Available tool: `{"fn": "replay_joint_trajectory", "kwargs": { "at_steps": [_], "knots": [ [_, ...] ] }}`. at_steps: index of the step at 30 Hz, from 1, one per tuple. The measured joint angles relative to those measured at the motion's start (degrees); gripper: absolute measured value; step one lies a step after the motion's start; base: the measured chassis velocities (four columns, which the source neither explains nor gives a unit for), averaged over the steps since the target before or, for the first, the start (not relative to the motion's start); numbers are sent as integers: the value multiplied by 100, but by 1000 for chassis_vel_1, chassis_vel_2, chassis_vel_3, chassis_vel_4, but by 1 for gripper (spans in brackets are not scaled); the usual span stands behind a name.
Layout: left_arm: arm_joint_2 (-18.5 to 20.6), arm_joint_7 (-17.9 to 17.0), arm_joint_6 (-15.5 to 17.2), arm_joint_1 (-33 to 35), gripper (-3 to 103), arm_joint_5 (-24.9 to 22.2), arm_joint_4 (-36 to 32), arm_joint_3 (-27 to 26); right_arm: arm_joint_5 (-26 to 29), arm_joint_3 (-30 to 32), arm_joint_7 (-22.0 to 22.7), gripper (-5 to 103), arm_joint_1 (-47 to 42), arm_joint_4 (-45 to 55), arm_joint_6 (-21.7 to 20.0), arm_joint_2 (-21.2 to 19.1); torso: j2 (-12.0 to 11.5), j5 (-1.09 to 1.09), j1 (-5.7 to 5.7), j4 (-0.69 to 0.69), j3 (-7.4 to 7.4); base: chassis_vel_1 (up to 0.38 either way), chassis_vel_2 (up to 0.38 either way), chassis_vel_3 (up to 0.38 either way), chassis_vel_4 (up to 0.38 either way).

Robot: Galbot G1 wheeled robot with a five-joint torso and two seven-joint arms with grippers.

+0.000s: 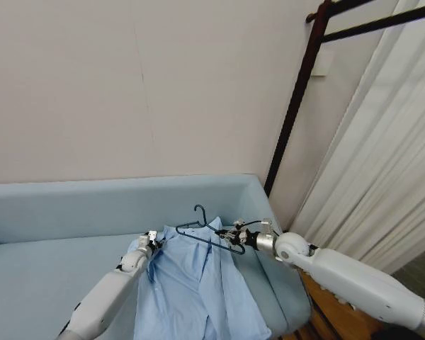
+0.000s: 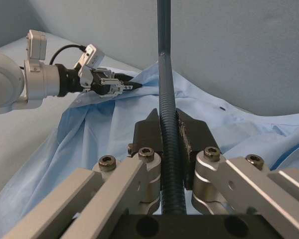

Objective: Pick up the clothes from the sofa and hang them on the clothes hanger.

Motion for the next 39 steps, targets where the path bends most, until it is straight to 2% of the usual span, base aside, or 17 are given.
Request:
{"fn": "replay_joint_trajectory", "kwargs": {
  "at_steps": [2, 4, 8, 11, 17, 20, 21, 24, 32, 38, 39],
  "knots": [
    [0, 1, -3, 0, 28, 13, -2, 0, -16, 8, 1, 8, -15, -5, 7, -9, 0, 0, 0, 0, 0, 0, 0, 0, 0],
    [1, 1, -4, 0, 28, 15, -4, 0, -17, 9, 1, 8, -16, -6, 9, -11, 0, 0, 0, 0, 0, 0, 0, 0, 0],
    [2, 1, -22, 5, 7, 34, -2, -6, -4, 12, 2, 8, -15, -14, 22, -11, 0, 0, 0, 0, 0, 0, 0, 0, 0],
    [15, 1, -44, 27, 1, 58, -10, -22, 57, 0, -44, 8, -12, -35, 23, -6, 0, 0, 0, 0, 0, 0, 0, 0, 0],
    [167, -26, -100, 123, 0, 141, -301, -120, 432, -88, -340, 8, 42, -228, -84, 60, 0, 0, 0, -1, 0, 0, 0, 0, 0],
    [387, -105, -101, 256, 0, 205, -783, -240, 715, -153, -594, 8, 86, -529, -204, 228, 0, 0, 0, 0, 0, 0, 0, 0, 0],
    [387, -105, -101, 256, 0, 205, -783, -240, 715, -153, -594, 8, 86, -529, -204, 228, 0, 0, 0, 0, 0, 0, 0, 0, 0],
    [609, -169, -83, 361, 0, 218, -1339, -290, 834, -162, -689, 8, -15, -715, -244, 399, 1, 1, 0, 2, -1, 0, 0, 0, 0],
    [780, -300, 11, 529, 0, 213, -2008, -249, 803, -110, -718, 8, -253, -1098, -230, 829, 0, 1, 0, -2, 0, 0, 0, 0, 0],
    [891, -378, 46, 642, 0, 205, -2350, -168, 572, -111, -844, 8, -250, -1807, -193, 1493, 0, -1, 0, 1, 0, 0, 0, 0, 0],
    [891, -378, 46, 642, 0, 205, -2350, -168, 572, -111, -844, 8, -250, -1807, -193, 1493, 0, -1, 0, 1, 0, 0, 0, 0, 0]
  ]
}}
